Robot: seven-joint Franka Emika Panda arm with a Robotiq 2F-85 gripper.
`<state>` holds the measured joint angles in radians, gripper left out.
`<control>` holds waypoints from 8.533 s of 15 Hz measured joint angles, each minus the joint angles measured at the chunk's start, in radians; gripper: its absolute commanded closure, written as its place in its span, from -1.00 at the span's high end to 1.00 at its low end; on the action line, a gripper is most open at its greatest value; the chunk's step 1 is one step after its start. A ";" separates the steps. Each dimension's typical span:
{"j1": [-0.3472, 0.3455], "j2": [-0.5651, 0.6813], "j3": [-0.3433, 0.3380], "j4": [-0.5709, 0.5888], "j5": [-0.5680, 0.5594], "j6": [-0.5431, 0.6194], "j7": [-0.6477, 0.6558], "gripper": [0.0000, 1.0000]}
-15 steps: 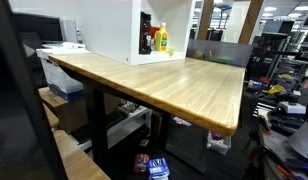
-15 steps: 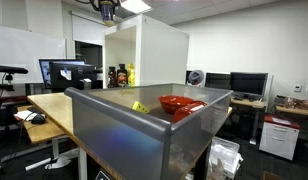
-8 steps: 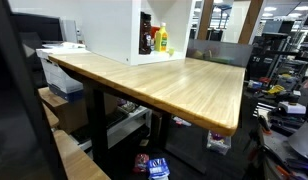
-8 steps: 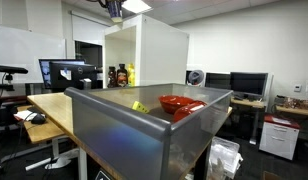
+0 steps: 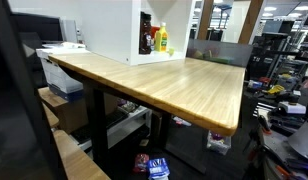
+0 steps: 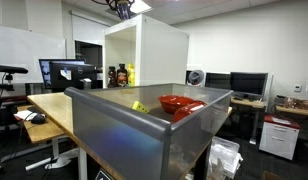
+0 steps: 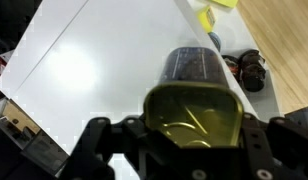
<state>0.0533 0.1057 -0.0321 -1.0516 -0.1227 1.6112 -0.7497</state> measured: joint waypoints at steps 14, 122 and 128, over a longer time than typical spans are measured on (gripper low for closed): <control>0.004 0.163 -0.006 0.217 -0.038 -0.045 -0.053 1.00; -0.059 -0.327 0.032 -1.348 -0.326 0.948 0.494 -1.00; -0.067 -0.266 0.032 -1.320 -0.364 0.959 0.495 -1.00</control>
<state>-0.0135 -0.1608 -0.0005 -2.3714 -0.4865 2.5704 -0.2545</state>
